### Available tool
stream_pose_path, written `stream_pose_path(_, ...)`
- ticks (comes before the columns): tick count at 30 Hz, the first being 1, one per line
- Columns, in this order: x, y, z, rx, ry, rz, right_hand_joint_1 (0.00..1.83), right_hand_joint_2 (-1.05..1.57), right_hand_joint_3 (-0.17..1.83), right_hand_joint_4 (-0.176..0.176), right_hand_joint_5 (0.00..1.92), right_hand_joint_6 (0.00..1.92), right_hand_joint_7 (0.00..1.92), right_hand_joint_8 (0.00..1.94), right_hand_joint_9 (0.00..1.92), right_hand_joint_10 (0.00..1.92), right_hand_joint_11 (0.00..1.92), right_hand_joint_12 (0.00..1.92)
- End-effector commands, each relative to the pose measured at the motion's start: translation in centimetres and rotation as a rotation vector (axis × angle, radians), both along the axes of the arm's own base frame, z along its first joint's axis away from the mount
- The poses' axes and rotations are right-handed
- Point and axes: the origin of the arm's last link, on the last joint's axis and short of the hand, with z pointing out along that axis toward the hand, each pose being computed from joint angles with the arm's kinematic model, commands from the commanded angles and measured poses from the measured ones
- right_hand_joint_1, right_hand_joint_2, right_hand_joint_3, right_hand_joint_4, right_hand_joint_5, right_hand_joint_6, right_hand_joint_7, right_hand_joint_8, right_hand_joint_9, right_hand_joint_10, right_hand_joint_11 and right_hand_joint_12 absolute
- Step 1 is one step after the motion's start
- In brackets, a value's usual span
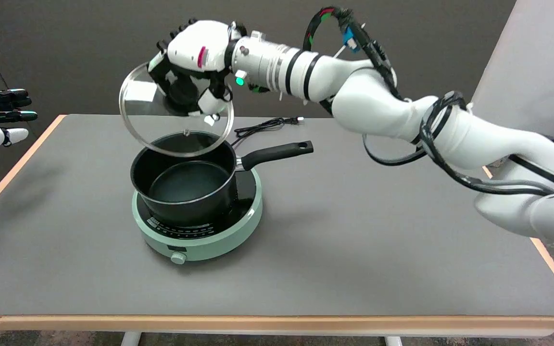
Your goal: Place the pot lid onto the table.
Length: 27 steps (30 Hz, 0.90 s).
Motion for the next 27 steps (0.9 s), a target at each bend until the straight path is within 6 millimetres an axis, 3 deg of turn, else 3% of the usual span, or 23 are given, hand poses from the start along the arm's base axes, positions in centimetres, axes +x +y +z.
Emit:
stream_pose_path(1, 5.5, -1.9, 6.0, -0.159, 0.021, 0.156, 1.37, 0.83, 0.62, 0.176, 0.71, 1.23, 0.92, 1.28, 0.84, 1.56, 0.71, 1.4)
stream_pose_path(6, 6.4, -3.2, 10.7, -0.287, 0.0, 0.182, 1.38, 0.75, 0.76, 0.176, 0.69, 1.3, 0.96, 1.28, 0.84, 1.56, 0.7, 1.42)
stream_pose_path(13, 7.3, -4.6, 19.8, -0.522, -0.003, 0.221, 1.38, 0.74, 0.77, 0.176, 0.69, 1.29, 0.97, 1.27, 0.85, 1.57, 0.71, 1.38)
stream_pose_path(21, 4.8, -4.7, 29.8, -0.762, -0.056, 0.156, 1.38, 0.72, 0.81, 0.176, 0.7, 1.3, 0.98, 1.27, 0.85, 1.58, 0.73, 1.35)
stream_pose_path(27, 1.9, -3.5, 33.3, -0.827, 0.007, 0.085, 1.38, 0.73, 0.8, 0.176, 0.7, 1.31, 0.97, 1.28, 0.85, 1.6, 0.73, 1.36)
